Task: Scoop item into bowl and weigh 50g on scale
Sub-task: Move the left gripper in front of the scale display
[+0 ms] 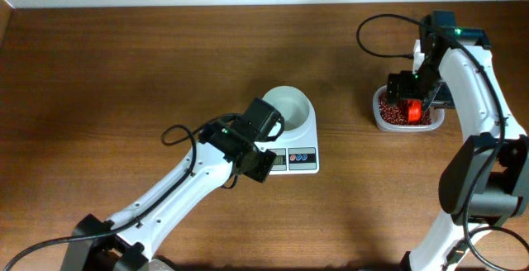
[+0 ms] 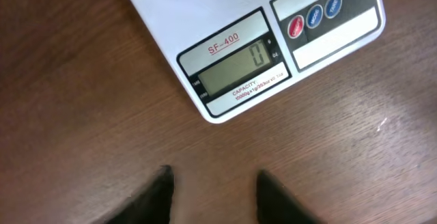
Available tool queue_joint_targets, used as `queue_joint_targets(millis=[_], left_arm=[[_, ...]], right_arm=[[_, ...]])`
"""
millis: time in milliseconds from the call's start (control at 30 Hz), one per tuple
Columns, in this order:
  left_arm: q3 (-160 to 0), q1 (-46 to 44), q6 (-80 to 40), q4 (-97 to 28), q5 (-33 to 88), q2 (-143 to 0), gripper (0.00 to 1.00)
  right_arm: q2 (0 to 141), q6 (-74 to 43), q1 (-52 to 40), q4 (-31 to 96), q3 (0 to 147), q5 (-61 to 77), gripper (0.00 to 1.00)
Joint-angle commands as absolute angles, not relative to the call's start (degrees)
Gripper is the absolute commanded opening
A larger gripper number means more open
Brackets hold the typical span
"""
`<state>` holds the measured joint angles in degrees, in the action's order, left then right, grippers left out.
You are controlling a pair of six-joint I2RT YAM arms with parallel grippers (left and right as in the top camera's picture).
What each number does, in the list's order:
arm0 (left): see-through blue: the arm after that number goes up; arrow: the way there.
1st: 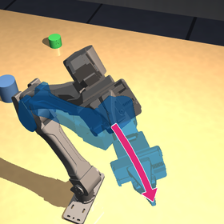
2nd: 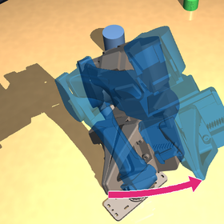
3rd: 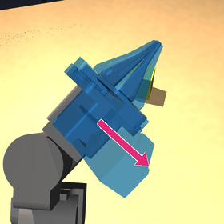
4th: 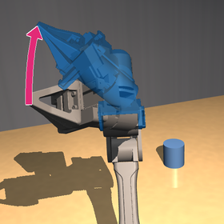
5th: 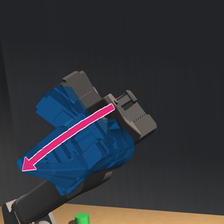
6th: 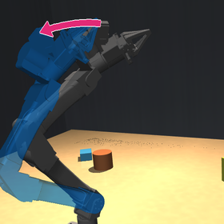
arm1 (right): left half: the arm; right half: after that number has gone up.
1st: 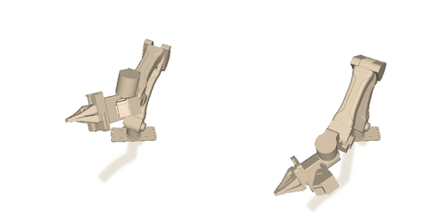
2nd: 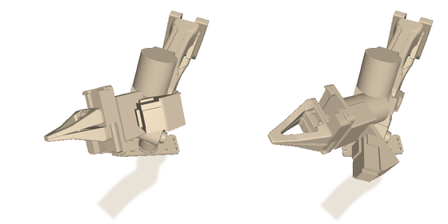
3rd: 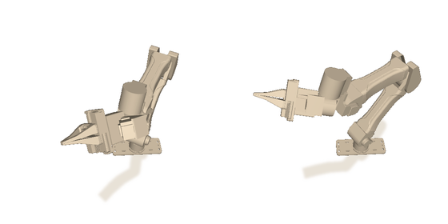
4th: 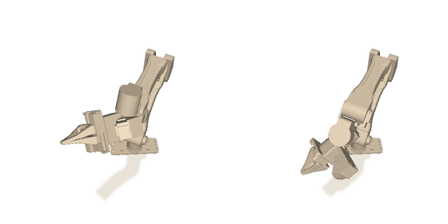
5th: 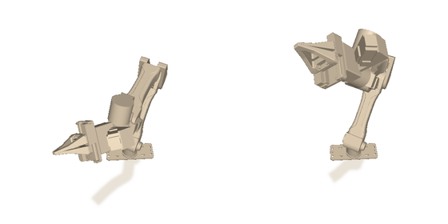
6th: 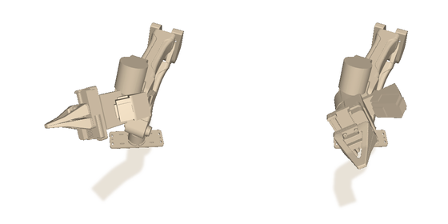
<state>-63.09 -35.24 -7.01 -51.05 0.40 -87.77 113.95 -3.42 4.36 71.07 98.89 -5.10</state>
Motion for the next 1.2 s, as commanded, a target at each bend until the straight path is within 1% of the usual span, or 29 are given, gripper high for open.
queue_joint_targets(millis=[0,67,133,167,200,533,733,933,1167], left_arm=[[-63.07,-35.73,-6.55,-51.29,0.16,-88.16,0.52],[-65.34,-37.12,-6.09,-52.23,0.16,-88.16,0.69],[-66.00,-38.46,-5.48,-52.29,-0.32,-88.16,0.82],[-66.00,-39.13,-5.50,-52.45,-0.93,-88.16,0.93],[-66.00,-39.38,-5.48,-52.51,-1.34,-88.16,0.99],[-66.50,-39.38,-7.27,-51.86,-1.30,-88.16,0.99],[-66.50,-39.33,-11.11,-52.03,-1.32,-88.16,0.99],[-66.50,-39.33,-11.27,-48.99,-1.32,-88.16,0.99],[-66.50,-39.33,-11.27,-48.88,-1.32,-88.16,0.99]], right_arm=[[113.62,-3.66,4.56,71.07,99.55,-5.19,0.99],[113.62,-3.66,4.56,71.07,99.55,-5.19,0.99],[113.62,-3.66,4.56,71.07,99.55,-5.19,0.99],[113.62,-3.64,4.56,71.07,99.55,-5.19,0.99],[113.62,-3.66,4.56,71.07,99.55,-5.19,0.99],[113.62,-3.64,4.56,71.07,99.55,-5.19,0.99],[113.62,-3.64,4.56,71.07,99.55,-5.21,0.99],[113.62,-3.64,4.56,71.07,99.55,-5.19,0.99],[113.62,-3.66,4.56,71.02,99.55,-5.19,0.99]])
